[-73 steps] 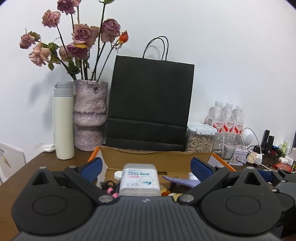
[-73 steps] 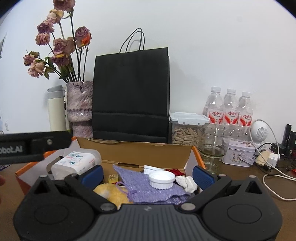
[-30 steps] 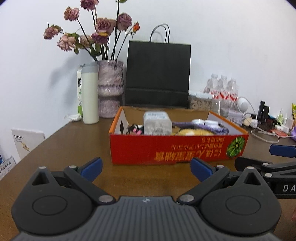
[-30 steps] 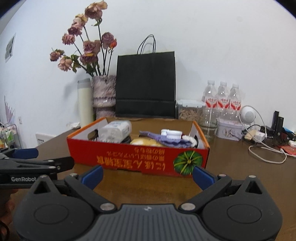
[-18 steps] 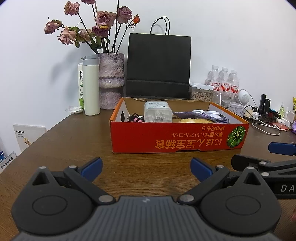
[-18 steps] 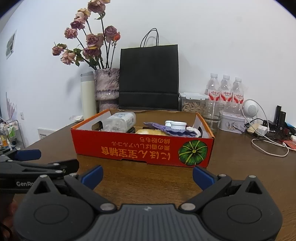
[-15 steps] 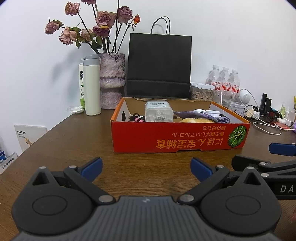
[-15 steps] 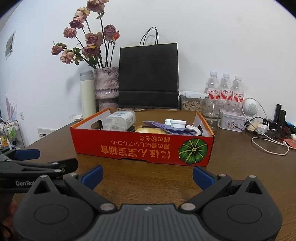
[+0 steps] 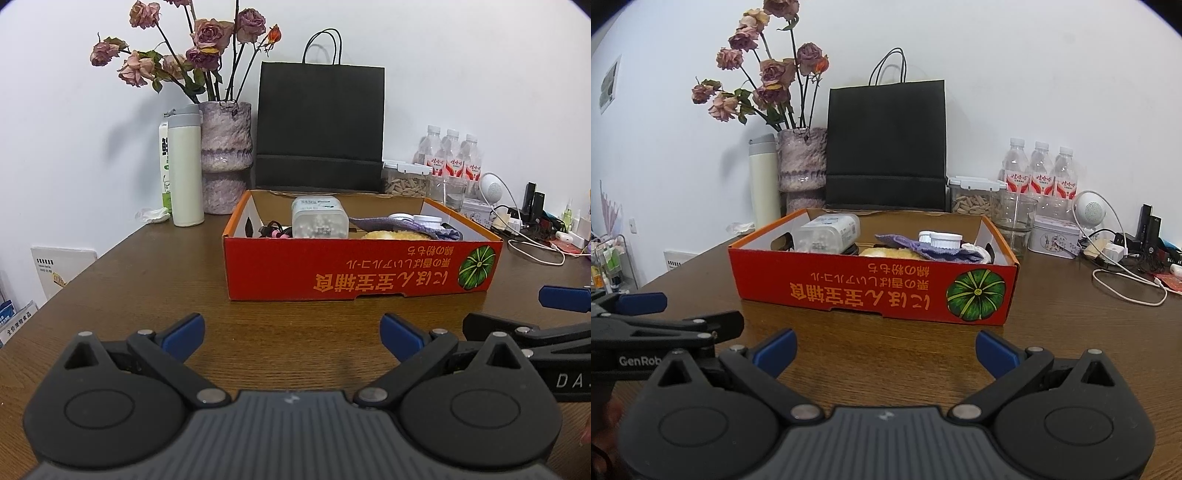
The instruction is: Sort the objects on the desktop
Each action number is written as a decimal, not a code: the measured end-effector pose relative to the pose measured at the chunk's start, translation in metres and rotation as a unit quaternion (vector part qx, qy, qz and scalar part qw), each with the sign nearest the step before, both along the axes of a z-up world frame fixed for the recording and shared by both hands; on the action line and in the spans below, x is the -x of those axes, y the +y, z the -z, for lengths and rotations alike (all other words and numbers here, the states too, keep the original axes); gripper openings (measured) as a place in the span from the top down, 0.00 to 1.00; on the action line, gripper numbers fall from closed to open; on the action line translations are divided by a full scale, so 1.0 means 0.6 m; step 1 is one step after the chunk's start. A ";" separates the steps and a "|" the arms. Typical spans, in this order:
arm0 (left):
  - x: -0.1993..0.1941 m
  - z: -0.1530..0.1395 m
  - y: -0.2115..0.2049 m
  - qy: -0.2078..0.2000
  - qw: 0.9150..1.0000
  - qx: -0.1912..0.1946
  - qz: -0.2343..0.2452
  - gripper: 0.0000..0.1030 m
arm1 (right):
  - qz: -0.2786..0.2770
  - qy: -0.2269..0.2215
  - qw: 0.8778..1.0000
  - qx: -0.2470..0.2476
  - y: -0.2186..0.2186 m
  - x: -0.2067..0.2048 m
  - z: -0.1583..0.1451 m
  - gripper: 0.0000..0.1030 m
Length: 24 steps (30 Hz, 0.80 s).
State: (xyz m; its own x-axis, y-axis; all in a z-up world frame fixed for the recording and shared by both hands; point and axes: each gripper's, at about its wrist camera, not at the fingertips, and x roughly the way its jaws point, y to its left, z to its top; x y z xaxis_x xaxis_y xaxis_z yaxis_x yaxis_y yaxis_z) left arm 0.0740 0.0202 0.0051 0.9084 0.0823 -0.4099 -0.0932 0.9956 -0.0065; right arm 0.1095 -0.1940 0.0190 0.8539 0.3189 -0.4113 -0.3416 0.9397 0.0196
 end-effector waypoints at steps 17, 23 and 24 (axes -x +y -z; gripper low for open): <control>-0.004 0.001 -0.001 0.007 1.000 0.001 0.001 0.00 | 0.003 0.002 1.000 0.001 0.001 -0.001 0.004 0.00; -0.003 0.002 0.001 0.004 1.000 0.009 0.002 0.00 | 0.001 0.002 1.000 -0.003 0.000 0.000 0.004 0.00; -0.004 0.003 0.000 0.006 1.000 0.008 0.001 0.00 | 0.002 0.002 1.000 -0.001 0.001 0.000 0.004 0.00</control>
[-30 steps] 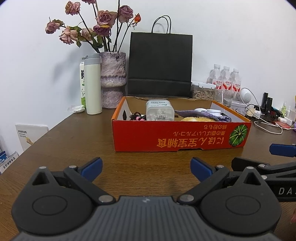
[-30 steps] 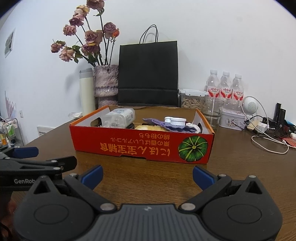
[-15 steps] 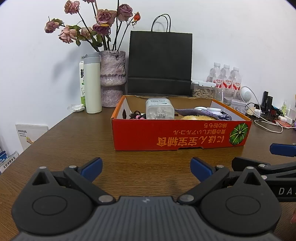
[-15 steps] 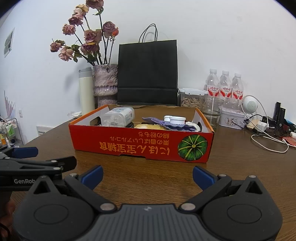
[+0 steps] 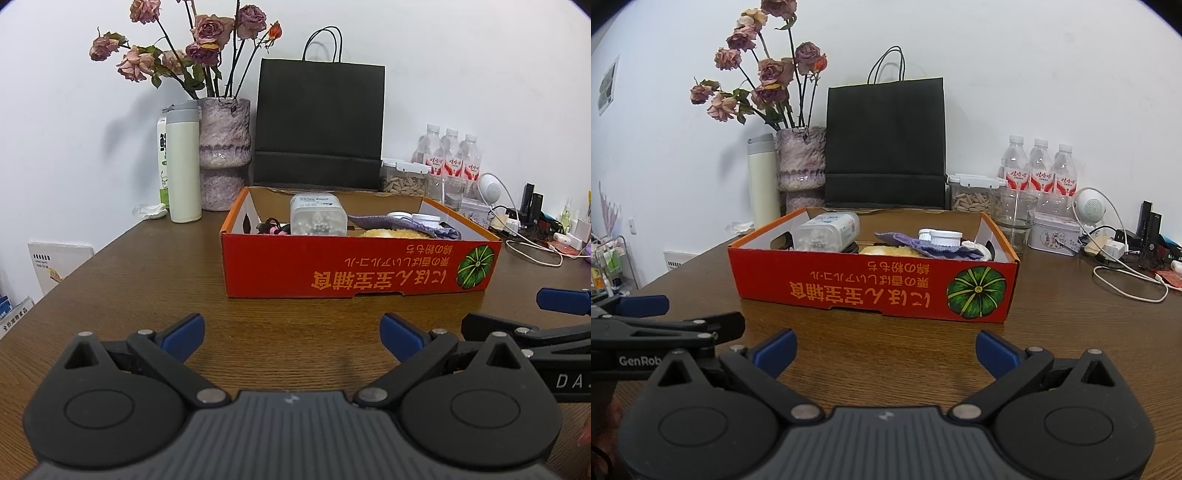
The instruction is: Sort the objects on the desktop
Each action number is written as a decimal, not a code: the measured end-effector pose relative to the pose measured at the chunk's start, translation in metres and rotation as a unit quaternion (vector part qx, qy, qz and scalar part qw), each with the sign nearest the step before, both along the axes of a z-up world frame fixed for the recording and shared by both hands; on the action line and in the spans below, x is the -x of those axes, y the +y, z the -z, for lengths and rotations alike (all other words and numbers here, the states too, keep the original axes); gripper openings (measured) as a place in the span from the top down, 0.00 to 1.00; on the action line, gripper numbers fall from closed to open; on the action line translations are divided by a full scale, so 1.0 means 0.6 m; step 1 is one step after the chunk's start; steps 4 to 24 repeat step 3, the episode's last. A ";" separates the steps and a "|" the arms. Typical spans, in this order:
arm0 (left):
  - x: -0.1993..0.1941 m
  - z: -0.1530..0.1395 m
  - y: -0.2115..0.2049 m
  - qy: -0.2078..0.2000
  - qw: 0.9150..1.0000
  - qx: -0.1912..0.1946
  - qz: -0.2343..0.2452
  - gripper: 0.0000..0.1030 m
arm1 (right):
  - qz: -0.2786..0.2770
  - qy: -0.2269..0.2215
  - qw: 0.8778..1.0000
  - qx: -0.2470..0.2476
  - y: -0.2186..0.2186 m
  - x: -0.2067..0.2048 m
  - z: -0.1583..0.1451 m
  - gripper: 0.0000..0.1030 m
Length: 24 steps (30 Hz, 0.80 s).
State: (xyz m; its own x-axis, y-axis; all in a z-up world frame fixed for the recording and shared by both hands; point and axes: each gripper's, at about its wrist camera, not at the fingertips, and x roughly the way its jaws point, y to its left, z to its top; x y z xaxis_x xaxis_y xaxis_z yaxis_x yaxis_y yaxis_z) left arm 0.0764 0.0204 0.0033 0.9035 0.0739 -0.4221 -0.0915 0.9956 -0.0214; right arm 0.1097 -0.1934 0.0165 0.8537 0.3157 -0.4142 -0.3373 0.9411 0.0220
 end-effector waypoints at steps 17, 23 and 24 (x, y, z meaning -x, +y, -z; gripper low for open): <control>-0.002 0.001 -0.001 0.007 1.000 -0.002 -0.004 0.00 | 0.001 0.001 1.000 0.004 0.003 0.000 0.003 0.00; -0.002 0.001 -0.001 0.007 1.000 -0.002 -0.004 0.00 | 0.001 0.001 1.000 0.004 0.003 0.000 0.003 0.00; -0.002 0.001 -0.001 0.007 1.000 -0.002 -0.004 0.00 | 0.001 0.001 1.000 0.004 0.003 0.000 0.003 0.00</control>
